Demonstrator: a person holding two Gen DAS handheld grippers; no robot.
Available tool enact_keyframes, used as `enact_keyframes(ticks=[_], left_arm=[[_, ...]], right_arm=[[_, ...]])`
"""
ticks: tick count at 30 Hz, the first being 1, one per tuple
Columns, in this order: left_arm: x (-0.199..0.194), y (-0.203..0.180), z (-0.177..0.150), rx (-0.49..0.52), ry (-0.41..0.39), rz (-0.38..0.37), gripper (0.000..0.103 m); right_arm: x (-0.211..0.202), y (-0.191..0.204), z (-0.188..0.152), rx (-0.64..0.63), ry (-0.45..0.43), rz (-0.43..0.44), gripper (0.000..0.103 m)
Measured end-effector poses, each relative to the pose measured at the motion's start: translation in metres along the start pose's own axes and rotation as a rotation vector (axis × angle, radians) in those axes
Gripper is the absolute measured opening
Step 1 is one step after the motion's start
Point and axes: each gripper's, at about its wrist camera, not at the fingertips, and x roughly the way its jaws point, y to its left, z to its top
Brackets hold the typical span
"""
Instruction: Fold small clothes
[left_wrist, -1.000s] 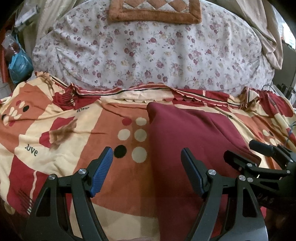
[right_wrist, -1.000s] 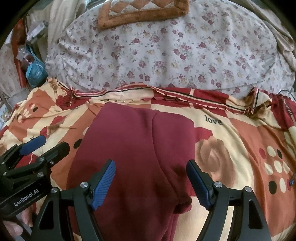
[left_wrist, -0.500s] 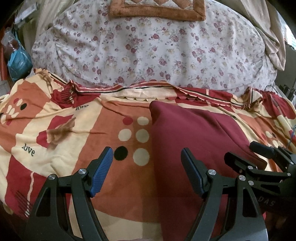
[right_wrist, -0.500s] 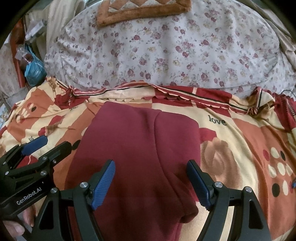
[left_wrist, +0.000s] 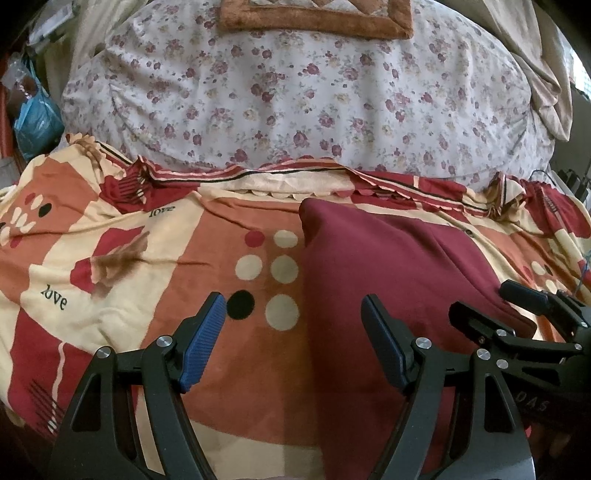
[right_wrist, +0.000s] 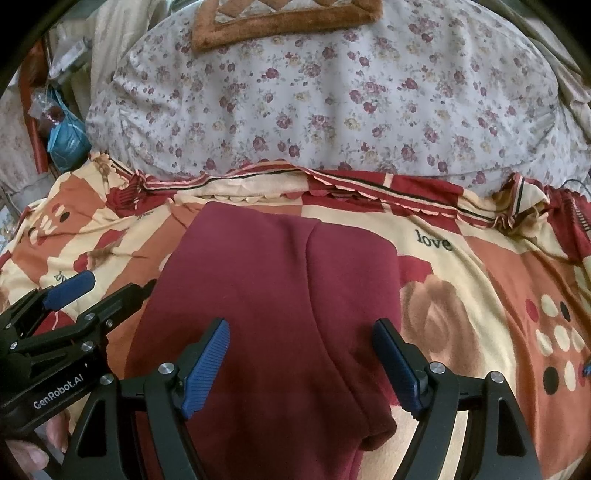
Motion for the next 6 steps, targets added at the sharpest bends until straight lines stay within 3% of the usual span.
enact_keyframes(ticks=[6], left_arm=[[-0.0011,0.0013,-0.0002,0.001,-0.011,0.005,0.076]], right_arm=[[0.0002,-0.0014,0.0008,-0.008,0.001,-0.005,0.078]])
